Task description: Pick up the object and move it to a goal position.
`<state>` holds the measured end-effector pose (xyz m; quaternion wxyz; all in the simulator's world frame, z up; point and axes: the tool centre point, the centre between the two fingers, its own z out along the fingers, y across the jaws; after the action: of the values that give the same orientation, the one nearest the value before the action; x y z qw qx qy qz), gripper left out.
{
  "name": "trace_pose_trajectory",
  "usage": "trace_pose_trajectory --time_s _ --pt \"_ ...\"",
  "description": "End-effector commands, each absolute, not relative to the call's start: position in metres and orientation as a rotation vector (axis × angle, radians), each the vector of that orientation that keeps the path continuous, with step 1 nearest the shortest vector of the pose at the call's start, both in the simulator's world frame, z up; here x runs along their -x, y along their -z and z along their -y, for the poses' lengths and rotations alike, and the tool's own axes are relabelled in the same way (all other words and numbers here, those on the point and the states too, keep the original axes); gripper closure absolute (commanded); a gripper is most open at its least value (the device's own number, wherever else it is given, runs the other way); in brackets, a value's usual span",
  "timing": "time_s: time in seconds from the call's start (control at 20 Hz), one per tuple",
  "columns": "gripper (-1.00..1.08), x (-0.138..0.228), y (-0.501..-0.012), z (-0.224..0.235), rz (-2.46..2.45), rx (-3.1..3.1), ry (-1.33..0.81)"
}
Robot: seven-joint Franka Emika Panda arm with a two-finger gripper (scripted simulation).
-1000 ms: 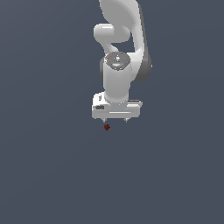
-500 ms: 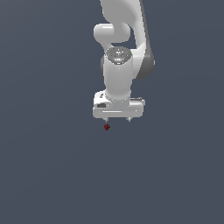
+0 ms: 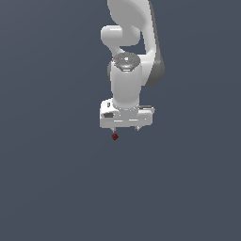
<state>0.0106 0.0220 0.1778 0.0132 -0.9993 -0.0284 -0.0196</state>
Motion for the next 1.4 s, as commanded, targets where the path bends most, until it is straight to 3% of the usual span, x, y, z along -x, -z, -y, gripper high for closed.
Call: trace_pose_trajectory --time_s 0.0,1.35 --pt "-0.92 -0.009 -0.174 -0.020 0.135 3.115 0.059" --pt "-0.92 0.030 -0.096 0.020 1.147 2.930 0.013"
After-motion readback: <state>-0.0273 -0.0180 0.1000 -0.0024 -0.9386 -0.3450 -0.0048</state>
